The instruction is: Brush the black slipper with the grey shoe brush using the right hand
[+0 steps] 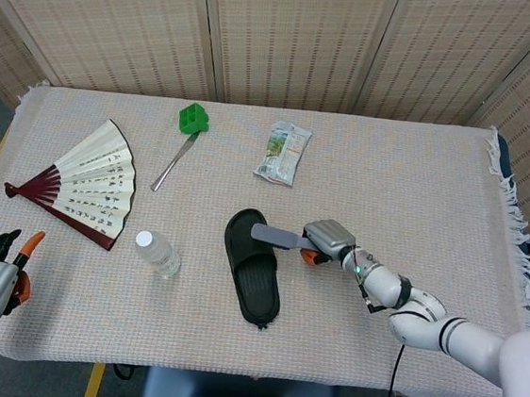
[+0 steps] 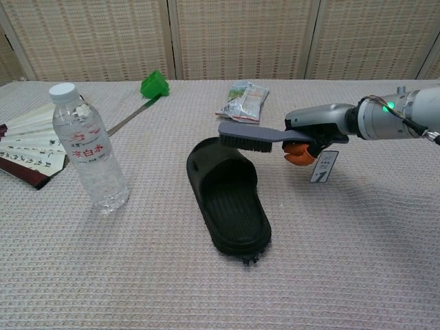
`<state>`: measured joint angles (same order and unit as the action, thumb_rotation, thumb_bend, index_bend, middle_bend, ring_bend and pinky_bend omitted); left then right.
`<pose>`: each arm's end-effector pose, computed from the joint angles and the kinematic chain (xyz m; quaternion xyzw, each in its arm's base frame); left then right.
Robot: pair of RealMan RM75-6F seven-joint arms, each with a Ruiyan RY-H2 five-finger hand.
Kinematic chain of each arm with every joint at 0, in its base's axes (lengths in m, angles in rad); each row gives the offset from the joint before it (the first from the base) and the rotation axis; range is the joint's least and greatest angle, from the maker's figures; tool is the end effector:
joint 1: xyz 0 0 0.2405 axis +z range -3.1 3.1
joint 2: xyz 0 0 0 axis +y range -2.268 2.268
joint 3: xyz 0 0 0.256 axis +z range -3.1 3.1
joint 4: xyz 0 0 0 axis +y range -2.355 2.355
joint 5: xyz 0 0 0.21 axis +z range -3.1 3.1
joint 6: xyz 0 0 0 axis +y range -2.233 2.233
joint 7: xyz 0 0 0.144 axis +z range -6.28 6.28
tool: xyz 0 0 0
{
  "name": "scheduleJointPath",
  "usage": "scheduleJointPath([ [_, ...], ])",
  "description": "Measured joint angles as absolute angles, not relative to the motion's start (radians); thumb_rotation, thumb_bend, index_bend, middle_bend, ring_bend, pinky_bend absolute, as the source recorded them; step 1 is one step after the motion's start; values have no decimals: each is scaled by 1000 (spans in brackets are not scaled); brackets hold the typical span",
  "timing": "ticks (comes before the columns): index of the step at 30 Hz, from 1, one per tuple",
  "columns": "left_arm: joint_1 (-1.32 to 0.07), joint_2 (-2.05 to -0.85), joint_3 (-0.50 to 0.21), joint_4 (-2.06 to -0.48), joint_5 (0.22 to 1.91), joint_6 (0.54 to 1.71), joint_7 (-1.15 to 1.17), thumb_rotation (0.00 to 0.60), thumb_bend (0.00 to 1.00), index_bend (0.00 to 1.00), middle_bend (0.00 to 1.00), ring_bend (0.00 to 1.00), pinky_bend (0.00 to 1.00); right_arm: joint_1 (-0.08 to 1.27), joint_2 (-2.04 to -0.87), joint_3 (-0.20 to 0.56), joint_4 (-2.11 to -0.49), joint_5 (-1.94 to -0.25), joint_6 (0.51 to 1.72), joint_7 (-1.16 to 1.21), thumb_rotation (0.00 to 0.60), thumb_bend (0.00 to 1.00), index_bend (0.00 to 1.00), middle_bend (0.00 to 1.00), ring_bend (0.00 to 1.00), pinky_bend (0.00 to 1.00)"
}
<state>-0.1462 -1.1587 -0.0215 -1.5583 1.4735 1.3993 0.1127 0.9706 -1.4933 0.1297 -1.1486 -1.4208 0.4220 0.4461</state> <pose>-0.3176 0.1946 0.1378 -0.6427 -0.3679 -0.3314 0.5846 -0.1599 -0.4065 -0.0250 0.7855 -0.4890 0.2618 0.2744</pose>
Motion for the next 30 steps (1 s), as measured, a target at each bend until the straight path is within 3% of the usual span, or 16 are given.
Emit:
scheduleJointPath([
  [12,-147,-1160,-24,-1547,1472,1398,104,600,505,0,0,0,86,1053,-1565,165,-1100,-1316,367,312,600,579,1000,1000,1000,1000],
  [23,-144,-1161,-18,-1558,1482,1406,120,600,504,0,0,0,87,1008,-1489,103,-1163,-1264,363,236,600,579,1000,1000,1000,1000],
  [30,-146,-1163,-18,-1560,1480,1401,127,600,504,0,0,0,88,996,-1479,101,-1169,-1238,370,221,600,579,1000,1000,1000,1000],
])
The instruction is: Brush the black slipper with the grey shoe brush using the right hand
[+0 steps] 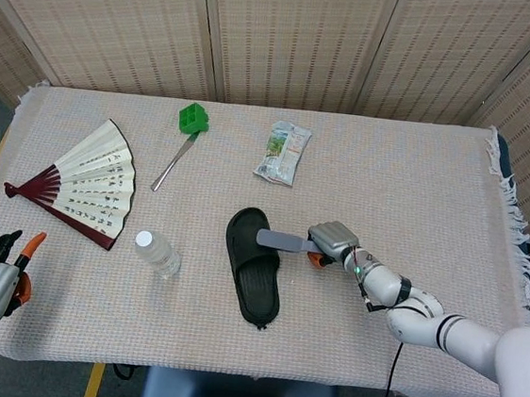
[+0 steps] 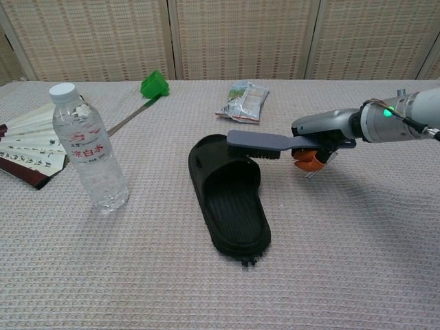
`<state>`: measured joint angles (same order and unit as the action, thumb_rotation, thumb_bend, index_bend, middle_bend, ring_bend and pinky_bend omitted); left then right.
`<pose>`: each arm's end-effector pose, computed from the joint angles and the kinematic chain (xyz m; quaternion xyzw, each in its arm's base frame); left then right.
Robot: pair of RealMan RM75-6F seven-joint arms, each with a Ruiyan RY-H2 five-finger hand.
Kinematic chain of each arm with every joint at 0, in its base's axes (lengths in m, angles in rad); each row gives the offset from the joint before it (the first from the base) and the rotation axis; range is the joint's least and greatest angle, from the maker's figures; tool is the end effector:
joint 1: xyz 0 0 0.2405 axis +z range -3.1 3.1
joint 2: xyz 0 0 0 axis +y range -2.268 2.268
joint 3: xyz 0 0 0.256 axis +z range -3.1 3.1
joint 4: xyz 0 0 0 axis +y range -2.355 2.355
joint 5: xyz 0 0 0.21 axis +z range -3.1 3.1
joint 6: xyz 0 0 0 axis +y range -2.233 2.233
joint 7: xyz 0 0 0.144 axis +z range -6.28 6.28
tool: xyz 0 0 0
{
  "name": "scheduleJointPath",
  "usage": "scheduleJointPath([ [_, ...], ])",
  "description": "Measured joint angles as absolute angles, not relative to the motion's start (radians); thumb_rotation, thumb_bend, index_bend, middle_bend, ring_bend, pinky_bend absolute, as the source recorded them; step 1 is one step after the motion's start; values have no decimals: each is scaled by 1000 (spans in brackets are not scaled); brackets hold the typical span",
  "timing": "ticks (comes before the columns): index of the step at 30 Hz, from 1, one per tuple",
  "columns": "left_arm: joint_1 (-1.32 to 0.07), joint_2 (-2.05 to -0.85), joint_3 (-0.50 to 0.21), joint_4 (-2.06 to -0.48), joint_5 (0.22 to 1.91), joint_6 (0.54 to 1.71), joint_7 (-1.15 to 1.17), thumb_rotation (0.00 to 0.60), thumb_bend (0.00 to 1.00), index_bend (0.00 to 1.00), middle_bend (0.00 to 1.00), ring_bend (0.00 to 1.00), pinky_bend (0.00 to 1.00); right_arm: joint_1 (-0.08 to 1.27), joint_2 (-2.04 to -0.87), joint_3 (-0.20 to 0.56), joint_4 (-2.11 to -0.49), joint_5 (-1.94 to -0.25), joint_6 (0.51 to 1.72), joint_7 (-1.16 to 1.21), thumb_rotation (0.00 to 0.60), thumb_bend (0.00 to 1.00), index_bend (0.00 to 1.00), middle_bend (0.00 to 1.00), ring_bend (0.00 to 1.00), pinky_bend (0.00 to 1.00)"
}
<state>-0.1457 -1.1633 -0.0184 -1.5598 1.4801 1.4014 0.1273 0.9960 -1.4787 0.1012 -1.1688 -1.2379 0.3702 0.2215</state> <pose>-0.3162 0.1936 0.1355 -0.6467 -0.3637 -0.3295 0.5838 -0.1678 -0.4067 -0.0244 0.8014 -0.4699 0.2140 0.3019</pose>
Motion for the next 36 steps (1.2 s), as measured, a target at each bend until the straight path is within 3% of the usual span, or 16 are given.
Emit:
scheduleJointPath([
  [12,-140,-1161,-21,-1554,1472,1408,121,600,504,0,0,0,88,1079,-1539,145,-1151,-1213,335,176,600,579,1000,1000,1000,1000],
  [27,-147,-1161,-20,-1554,1484,1402,123,600,504,0,0,0,89,1000,-1454,81,-1222,-1172,386,135,600,579,1000,1000,1000,1000],
  [36,-153,-1163,-28,-1548,1466,1390,120,600,504,0,0,0,89,1040,-1501,126,-1181,-1171,357,159,600,579,1000,1000,1000,1000],
])
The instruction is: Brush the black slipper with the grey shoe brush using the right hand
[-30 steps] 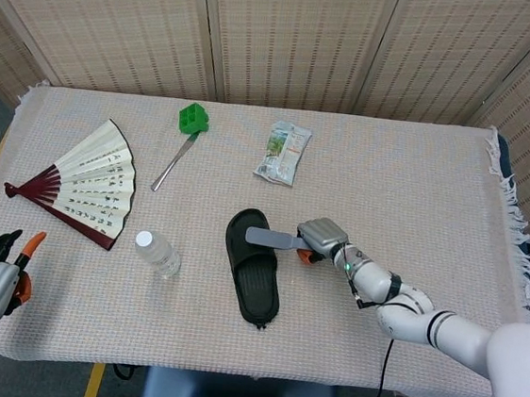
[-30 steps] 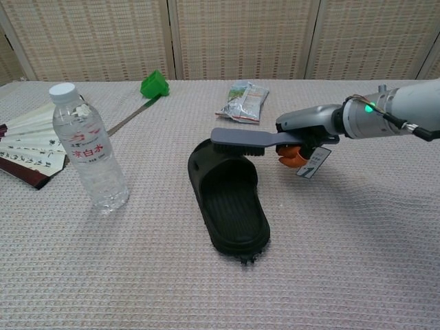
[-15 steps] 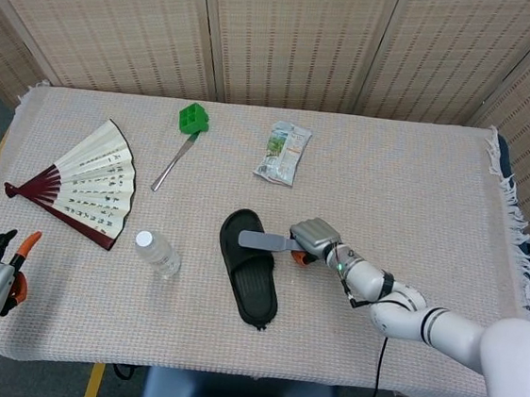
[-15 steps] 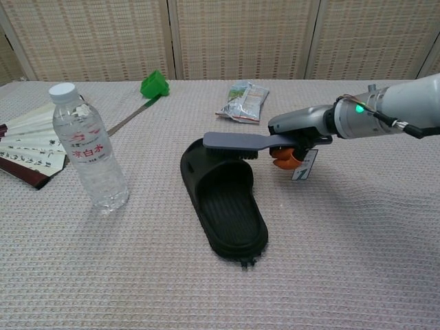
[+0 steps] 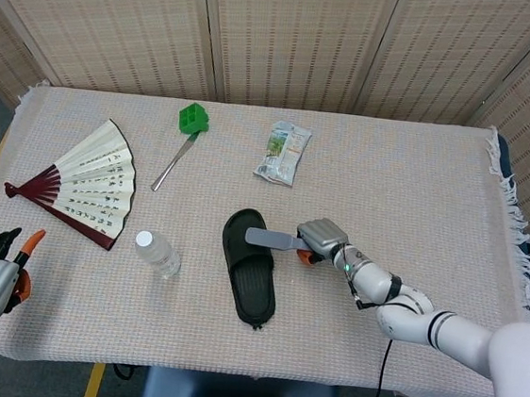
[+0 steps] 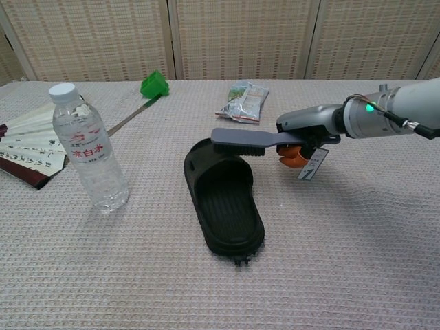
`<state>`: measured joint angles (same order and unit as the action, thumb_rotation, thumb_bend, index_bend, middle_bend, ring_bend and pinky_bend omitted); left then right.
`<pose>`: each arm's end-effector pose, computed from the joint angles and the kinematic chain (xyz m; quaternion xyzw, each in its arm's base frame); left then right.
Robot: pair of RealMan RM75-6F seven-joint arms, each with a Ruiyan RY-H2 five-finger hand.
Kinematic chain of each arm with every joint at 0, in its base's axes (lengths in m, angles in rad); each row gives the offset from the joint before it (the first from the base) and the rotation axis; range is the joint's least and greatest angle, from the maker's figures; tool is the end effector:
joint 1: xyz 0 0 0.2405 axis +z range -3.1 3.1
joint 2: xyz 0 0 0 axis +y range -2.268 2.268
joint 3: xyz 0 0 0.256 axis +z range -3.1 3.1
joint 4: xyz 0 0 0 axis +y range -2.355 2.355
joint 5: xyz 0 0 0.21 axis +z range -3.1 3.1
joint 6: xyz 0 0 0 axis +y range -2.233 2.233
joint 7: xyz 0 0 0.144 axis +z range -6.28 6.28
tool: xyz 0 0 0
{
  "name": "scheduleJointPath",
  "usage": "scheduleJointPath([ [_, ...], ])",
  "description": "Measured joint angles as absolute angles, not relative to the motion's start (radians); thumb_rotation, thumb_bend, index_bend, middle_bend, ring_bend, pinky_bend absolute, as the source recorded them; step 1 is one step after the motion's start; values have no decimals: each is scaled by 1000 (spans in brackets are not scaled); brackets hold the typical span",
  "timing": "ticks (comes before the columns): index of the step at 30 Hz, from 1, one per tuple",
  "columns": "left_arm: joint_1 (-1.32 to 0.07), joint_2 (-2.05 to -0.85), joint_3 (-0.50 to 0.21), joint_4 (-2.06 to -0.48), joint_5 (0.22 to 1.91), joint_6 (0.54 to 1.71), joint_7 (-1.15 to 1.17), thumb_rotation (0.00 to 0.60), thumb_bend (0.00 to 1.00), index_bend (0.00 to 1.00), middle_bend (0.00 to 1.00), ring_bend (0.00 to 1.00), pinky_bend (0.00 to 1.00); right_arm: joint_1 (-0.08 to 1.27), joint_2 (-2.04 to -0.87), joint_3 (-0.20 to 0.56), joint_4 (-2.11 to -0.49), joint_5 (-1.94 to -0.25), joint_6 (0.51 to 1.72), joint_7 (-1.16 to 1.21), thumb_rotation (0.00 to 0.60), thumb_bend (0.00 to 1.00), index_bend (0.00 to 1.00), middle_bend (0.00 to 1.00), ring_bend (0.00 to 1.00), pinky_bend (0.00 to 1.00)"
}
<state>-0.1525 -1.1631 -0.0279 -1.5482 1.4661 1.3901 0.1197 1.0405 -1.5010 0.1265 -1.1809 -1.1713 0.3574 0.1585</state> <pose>-0.3189 0.1981 0.1375 -0.6439 -0.3647 -0.3277 0.5873 -0.1415 -0.4101 -0.0337 0.8079 -0.4619 0.2239 0.2895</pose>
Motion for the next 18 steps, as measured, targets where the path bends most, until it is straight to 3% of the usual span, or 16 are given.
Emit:
scheduleJointPath([
  [9,-141,-1158,-26,-1550,1468,1409,115,600,504,0,0,0,89,1106,-1547,155,-1157,-1150,328,128,600,579,1000,1000,1000,1000],
  [18,-139,-1160,-20,-1554,1484,1416,123,600,503,0,0,0,88,1079,-1464,88,-1239,-1096,367,54,600,579,1000,1000,1000,1000],
])
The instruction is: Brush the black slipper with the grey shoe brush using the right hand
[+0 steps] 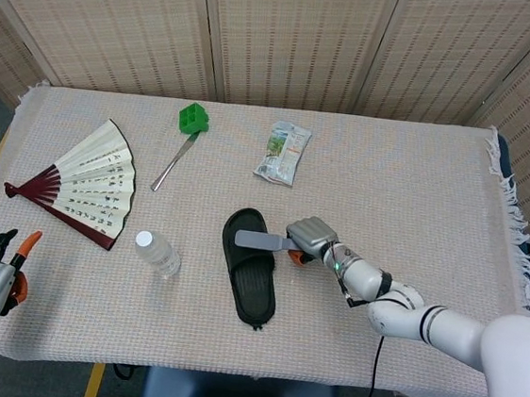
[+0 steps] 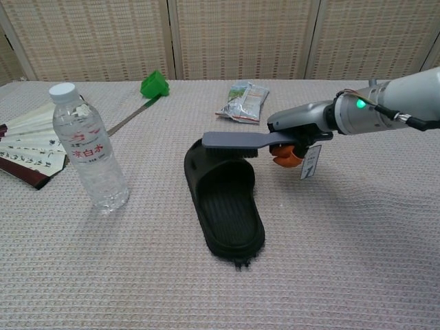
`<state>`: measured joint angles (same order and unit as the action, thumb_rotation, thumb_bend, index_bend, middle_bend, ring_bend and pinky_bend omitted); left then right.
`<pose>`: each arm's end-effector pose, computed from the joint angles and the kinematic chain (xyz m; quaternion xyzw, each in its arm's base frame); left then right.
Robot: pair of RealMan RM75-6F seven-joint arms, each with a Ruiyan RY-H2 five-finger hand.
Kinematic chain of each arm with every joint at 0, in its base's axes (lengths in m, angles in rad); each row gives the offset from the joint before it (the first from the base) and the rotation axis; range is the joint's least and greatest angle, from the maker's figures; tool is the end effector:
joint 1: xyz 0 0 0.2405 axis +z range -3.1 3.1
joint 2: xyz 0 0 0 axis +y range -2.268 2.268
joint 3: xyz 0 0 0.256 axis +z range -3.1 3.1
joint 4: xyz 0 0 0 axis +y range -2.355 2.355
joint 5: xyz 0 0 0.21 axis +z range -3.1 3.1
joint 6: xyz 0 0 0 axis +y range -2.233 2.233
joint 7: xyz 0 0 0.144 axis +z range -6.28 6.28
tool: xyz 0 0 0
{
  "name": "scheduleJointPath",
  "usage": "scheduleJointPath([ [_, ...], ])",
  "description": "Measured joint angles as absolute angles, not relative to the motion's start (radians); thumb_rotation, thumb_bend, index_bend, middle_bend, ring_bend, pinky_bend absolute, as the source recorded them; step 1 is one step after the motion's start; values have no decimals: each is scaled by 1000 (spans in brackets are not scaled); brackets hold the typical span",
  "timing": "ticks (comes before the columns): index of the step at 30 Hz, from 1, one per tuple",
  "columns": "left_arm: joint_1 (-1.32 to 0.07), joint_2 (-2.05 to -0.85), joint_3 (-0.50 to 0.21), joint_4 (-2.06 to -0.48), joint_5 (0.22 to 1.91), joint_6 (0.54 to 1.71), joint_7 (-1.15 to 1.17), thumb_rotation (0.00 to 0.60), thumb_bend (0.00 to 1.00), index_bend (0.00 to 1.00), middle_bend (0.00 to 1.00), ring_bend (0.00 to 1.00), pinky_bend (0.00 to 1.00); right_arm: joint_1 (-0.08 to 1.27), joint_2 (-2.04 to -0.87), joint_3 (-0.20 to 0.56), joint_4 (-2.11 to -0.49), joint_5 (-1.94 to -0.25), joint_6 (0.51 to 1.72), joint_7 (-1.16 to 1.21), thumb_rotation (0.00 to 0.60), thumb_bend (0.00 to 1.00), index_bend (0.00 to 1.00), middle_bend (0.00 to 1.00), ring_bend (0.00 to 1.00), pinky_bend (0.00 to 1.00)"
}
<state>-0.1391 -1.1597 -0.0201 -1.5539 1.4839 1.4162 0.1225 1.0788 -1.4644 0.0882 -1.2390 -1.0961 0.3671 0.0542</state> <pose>-0.3175 0.1923 0.1393 -0.6436 -0.3591 -0.3318 0.5888 -0.1341 -0.4064 -0.0289 0.8276 -0.4328 0.2064 0.2919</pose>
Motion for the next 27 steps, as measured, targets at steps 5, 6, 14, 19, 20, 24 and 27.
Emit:
scheduleJointPath([
  [5,-140,-1164,-17,-1554,1495,1420,131,600,503,0,0,0,88,1037,-1408,42,-1294,-1056,415,17,600,579,1000,1000,1000,1000],
  [6,-141,-1165,-17,-1555,1496,1419,133,600,503,0,0,0,89,1030,-1400,39,-1302,-1051,423,15,600,579,1000,1000,1000,1000],
  [14,-143,-1167,-20,-1561,1494,1418,142,600,505,0,0,0,88,964,-1355,73,-1367,-1083,523,82,600,579,1000,1000,1000,1000],
  [19,-142,-1165,-18,-1560,1494,1417,140,600,504,0,0,0,88,915,-1318,110,-1404,-1171,572,220,600,579,1000,1000,1000,1000],
  [20,-142,-1165,-18,-1560,1494,1416,139,600,504,0,0,0,88,905,-1310,112,-1408,-1194,577,244,600,579,1000,1000,1000,1000],
  [24,-139,-1162,-16,-1563,1501,1425,139,600,505,0,0,0,88,861,-1271,90,-1418,-1292,592,295,600,579,1000,1000,1000,1000],
  [27,-138,-1163,-14,-1564,1501,1425,142,600,505,0,0,0,88,820,-1247,42,-1416,-1338,611,291,600,580,1000,1000,999,1000],
])
